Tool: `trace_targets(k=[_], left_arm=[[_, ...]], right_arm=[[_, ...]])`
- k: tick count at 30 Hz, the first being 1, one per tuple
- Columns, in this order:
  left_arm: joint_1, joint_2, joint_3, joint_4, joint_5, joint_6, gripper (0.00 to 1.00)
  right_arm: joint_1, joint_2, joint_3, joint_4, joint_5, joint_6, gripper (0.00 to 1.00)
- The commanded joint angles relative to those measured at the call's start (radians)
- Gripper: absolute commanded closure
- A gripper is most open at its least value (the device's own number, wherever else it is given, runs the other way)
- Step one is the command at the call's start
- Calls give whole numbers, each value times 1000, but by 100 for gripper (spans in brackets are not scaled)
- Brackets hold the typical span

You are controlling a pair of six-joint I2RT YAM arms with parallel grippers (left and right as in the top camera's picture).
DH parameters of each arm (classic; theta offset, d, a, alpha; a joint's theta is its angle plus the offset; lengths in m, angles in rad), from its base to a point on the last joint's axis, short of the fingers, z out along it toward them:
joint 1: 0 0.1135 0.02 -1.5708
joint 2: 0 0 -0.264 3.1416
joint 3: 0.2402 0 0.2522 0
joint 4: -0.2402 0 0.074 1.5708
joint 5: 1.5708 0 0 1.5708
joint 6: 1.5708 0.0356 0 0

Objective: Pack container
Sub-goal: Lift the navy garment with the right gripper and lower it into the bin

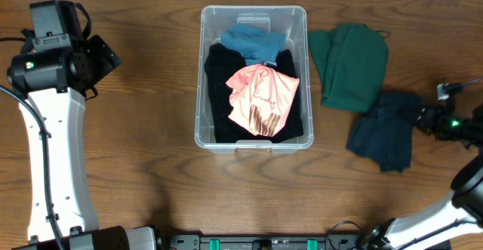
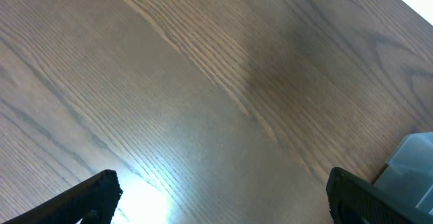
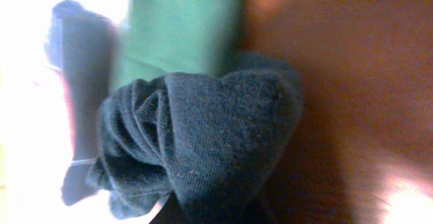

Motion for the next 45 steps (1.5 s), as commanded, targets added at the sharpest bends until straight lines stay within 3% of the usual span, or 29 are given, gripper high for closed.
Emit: trace_targets(k=[1,7,14,19,29,41,44,45], left_arm=[[3,-1,5,-2,-9,17,2],[3,-1,5,-2,-8,17,2],[3,-1,5,-2,-9,17,2],[3,-1,5,-2,-9,17,2],[3,0,5,1,-8,17,2],[3,0,5,1,-8,17,2],[3,0,5,1,-8,17,2],[3,0,5,2,-8,17,2]], right_arm=[[24,-153,10,1,-270,70,99],[163,-402,10,140,-317,288,99],[475,-536,10,770,-292,840,99],[699,-517,10,1098,-121,1070,99],[996,-311,10,1190,82,1101,99],[1026,48,10,1275,364,1056,99],[1025,70,10,1315,393,1044,71],[1025,69,10,1353,392,1034,52]])
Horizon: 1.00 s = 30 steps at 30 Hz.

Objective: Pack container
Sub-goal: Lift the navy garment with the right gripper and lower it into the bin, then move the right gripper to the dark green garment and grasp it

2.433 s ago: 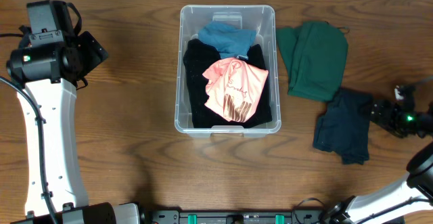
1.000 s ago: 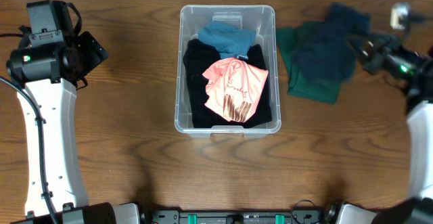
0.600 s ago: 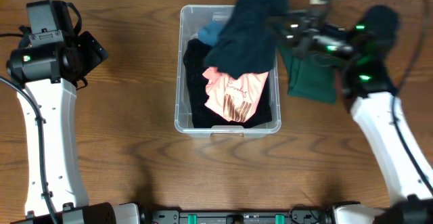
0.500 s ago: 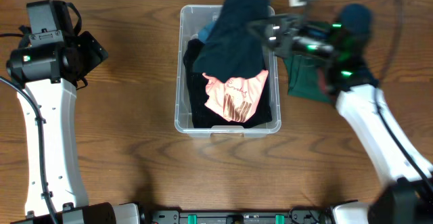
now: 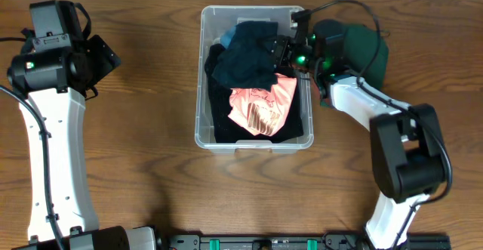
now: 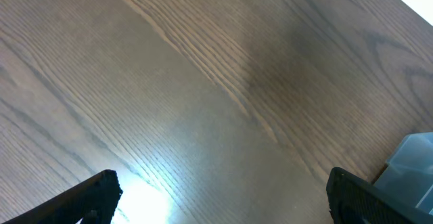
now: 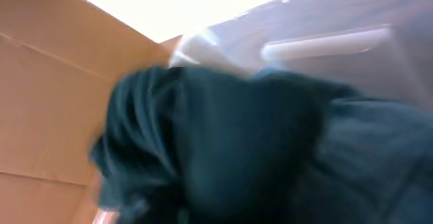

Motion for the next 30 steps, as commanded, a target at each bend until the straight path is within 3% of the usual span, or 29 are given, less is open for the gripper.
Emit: trace_targets(k=[1,3,4,10,16,21,25,30], left_arm=[[3,0,5,0,-8,17,2],[3,0,5,0,-8,17,2],[3,0,5,0,-8,17,2],[3,0,5,0,-8,17,2],[3,0,5,0,-8,17,2],[3,0,5,0,-8,17,2],[3,0,5,0,-8,17,2],[3,0,5,0,-8,17,2]], right_arm=[[2,-5,2,72,43,-32,37],[-2,-23,2,156,37,-32,4],[-4,-31,2,171,35,-32,1],[-90,-182,2,181,-47,-32,1],[-251,-306,2,35,-63,-42,1],[-421,-314,2,-249,-29,-108,5],[-535,-306,2,-525,122,-297,5],[-579,-265,2,-674,236,-433,1]])
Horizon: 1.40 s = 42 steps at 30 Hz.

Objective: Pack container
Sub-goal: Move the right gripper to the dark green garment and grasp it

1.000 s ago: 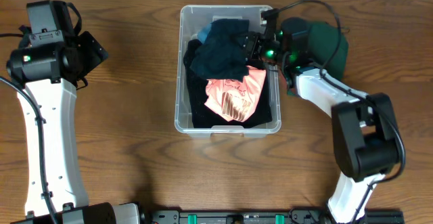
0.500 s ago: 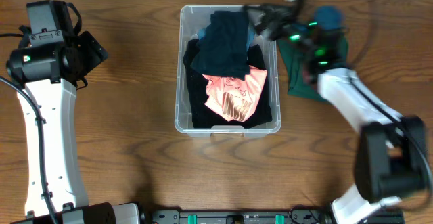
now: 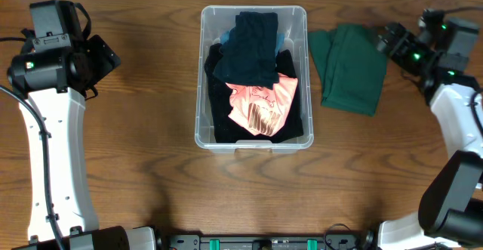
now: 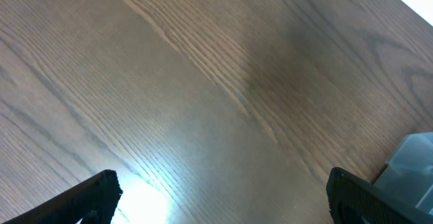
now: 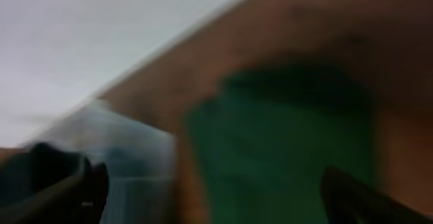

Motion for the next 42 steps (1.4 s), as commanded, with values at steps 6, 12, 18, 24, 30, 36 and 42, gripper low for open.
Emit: trace_targets(k=[6,12,18,24,30,36,42], left_arm=[[3,0,5,0,-9,17,2],[3,0,5,0,-9,17,2],[3,0,5,0,-9,17,2],[3,0,5,0,-9,17,2],[3,0,5,0,-9,17,2],[3,0,5,0,-9,17,2],[3,0,5,0,-9,17,2]], right_arm=[[-4,137,1,-93,169,-152,1],[-32,239,1,-90,145,-159,1],[-58,322,1,-89,5,-178,1],[-42,417,1,-66,-212,-189,2],[-31,448,0,-46,-291,-189,2],[-39,447,1,44,-336,-166,69],[-50,441,1,129,-473,-46,99]])
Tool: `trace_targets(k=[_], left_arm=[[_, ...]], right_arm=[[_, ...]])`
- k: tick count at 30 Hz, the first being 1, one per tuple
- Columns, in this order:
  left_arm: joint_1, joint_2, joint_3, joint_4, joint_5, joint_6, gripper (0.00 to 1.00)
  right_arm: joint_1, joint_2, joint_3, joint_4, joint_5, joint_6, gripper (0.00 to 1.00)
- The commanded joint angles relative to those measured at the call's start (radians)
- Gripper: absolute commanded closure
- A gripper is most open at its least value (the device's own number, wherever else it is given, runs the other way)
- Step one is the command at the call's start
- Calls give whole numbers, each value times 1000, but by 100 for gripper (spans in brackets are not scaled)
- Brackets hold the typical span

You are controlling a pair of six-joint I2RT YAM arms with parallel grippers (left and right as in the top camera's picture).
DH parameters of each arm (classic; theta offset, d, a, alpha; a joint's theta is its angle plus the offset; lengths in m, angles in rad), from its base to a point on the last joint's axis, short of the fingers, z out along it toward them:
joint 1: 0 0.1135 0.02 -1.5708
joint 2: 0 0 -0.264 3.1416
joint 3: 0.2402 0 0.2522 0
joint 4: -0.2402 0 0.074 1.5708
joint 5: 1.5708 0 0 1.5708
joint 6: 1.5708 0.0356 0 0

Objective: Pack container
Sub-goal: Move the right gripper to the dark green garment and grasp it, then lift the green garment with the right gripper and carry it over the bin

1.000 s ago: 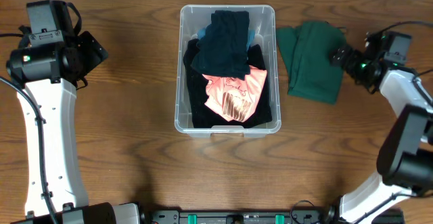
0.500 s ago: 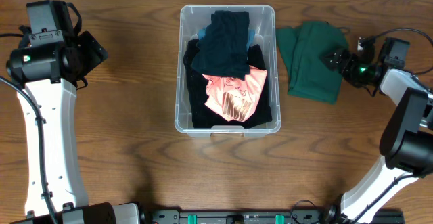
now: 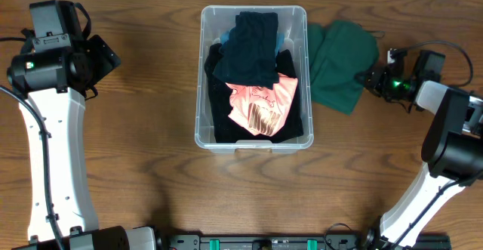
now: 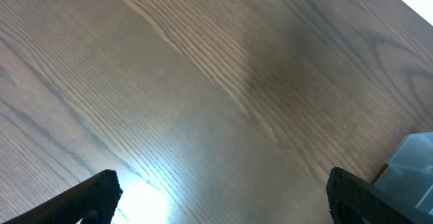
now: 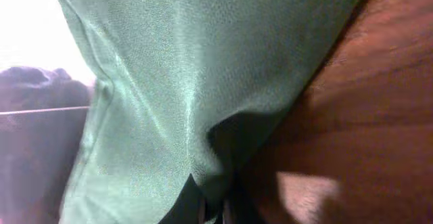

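The clear plastic container [image 3: 199, 76] stands at the table's middle back, holding a black garment [image 3: 220, 103], a pink one [image 3: 260, 103] and a dark teal one [image 3: 253, 46] on top at the back. A green garment [image 3: 338, 65] lies bunched right of the container, its right edge pinched by my right gripper [image 3: 375, 81], which is shut on it; up close the green cloth [image 5: 183, 82] fills the right wrist view above the closed gripper [image 5: 213, 207]. My left gripper [image 4: 220, 197] hangs open over bare wood at the far left.
The wooden table [image 3: 136, 167] surrounds the container. A corner of the container [image 4: 413, 163] shows at the right edge of the left wrist view. The right arm [image 3: 445, 121] runs down the table's right side.
My right gripper was open above the table's back right corner, beyond the flat green garment. Now it is down at the garment's right edge and shut on it; the cloth is bunched leftward.
My right gripper held the dark teal garment on the table at the right. Then it was over the container with that garment. Then the garment lay in the container and the gripper was open at the back right. Now it grips the green garment. The left arm stayed put.
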Motion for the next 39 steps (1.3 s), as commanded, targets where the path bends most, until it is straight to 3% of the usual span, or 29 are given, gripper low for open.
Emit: trace_targets(k=[1,3,8,15,17,24,34,39], left_arm=[[3,0,5,0,-8,17,2],[3,0,5,0,-8,17,2],[3,0,5,0,-8,17,2],[3,0,5,0,-8,17,2],[3,0,5,0,-8,17,2],[3,0,5,0,-8,17,2],[3,0,5,0,-8,17,2],[3,0,5,0,-8,17,2]], right_arm=[[-4,-8,-4,71,-169,110,99],[-10,-28,-4,163,-273,205,99],[5,-121,-4,613,-462,617,99],[66,-281,-4,1399,-393,1177,99],[83,-309,-3,1503,-352,1264,99],[188,-373,-3,1565,-366,1339,99],[509,-375,-3,1612,-385,1384,99],[600,-375,-4,1599,-385,1387,99]])
